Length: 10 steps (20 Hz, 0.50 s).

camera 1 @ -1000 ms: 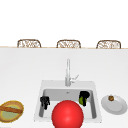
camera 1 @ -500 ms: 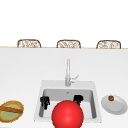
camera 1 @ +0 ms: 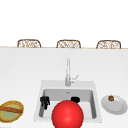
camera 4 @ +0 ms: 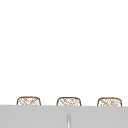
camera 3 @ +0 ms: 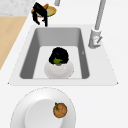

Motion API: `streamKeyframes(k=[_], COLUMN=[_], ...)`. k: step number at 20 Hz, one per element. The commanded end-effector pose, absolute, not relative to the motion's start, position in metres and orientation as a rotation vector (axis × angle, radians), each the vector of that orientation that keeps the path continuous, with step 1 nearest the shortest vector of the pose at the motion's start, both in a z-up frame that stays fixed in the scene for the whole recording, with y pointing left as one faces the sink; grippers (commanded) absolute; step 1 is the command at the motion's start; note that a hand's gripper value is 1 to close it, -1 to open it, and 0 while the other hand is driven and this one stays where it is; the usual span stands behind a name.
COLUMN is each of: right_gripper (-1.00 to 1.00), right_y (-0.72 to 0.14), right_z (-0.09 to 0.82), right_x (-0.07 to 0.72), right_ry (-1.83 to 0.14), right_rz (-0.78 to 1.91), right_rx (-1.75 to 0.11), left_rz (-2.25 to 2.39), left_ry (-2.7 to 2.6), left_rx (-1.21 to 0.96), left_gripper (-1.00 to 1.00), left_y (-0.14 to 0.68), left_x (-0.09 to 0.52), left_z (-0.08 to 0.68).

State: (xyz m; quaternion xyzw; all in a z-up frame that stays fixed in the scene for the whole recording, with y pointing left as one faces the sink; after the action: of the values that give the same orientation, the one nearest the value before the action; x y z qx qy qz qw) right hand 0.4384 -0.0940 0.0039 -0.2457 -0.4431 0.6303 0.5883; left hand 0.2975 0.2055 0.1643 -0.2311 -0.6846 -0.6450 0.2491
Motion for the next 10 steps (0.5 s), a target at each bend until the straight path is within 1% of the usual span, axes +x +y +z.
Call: streamKeyframes(k=[1,7,10], right_gripper=[1.0,1.0,1.0], right_y=[-0.096,-0.095,-0.089], right_z=[-0.027,-0.075,-0.1], right_x=[0.448,0.457,0.462], right_ry=[-1.037,-1.047,-1.009], right_rz=[1.507,1.49,1.505], right_rx=[-0.583,-0.569,-0.611], left_rz=[-1.757,-1.757,-1.757], left_ry=[-1.865,-1.865,-1.865], left_rx=[-0.629,-0.629,-0.629], left_gripper=[0.0,0.0,0.0], left_y=[0.205,0.205,0.205], left_x=[0.297,0.297,0.297], left_z=[0.164,0.164,0.164])
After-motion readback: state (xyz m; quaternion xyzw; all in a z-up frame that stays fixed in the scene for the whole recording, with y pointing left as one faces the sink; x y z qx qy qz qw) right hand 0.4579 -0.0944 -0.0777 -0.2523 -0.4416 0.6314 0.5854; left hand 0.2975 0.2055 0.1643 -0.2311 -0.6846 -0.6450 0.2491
